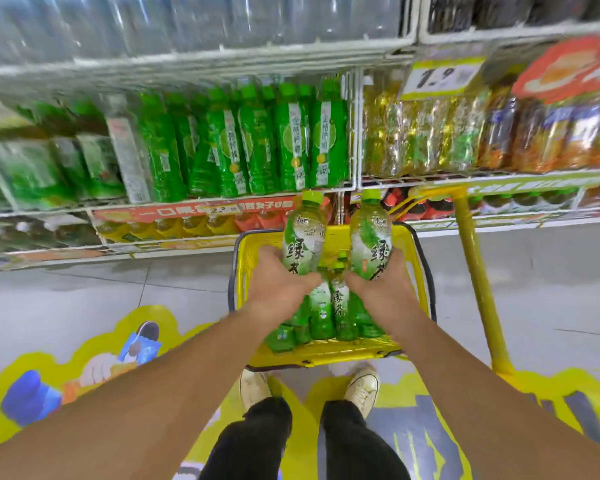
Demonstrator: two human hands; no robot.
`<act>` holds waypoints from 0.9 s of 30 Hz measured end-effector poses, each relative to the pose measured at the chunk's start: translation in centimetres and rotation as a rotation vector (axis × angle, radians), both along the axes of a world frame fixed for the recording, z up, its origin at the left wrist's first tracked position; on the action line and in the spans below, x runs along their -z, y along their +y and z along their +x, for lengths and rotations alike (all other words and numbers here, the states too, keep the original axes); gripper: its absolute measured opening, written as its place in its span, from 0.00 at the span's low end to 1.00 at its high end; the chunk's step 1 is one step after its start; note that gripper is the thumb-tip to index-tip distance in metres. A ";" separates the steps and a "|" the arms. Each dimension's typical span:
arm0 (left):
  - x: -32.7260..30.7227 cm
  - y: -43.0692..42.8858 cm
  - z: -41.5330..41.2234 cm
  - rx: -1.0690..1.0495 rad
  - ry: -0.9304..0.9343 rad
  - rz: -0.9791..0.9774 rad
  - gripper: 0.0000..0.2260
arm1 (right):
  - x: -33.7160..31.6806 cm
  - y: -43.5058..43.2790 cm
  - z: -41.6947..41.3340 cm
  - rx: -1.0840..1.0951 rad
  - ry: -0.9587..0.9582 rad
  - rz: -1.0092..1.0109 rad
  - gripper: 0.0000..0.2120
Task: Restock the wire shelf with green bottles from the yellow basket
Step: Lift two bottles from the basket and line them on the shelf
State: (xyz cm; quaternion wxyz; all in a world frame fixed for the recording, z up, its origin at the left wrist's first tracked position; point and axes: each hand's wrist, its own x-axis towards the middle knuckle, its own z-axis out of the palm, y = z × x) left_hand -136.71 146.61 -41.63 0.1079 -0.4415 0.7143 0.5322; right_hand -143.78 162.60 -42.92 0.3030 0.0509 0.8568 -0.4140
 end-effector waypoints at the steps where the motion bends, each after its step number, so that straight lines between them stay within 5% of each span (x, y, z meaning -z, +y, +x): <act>1: -1.6 -0.4 0.0 0.006 0.014 -0.012 0.27 | -1.9 -0.5 0.0 0.005 0.018 -0.022 0.27; 12: -18.4 -6.5 2.8 0.003 0.236 -0.066 0.32 | -20.3 -5.4 2.3 -0.023 0.131 -0.135 0.21; 16: -23.6 -7.8 3.9 -0.032 0.311 -0.123 0.32 | -25.6 -7.5 3.7 -0.049 0.190 -0.121 0.40; 27: -33.9 -7.7 7.6 -0.243 0.468 -0.255 0.27 | -34.9 -9.8 4.2 -0.290 0.412 -0.210 0.38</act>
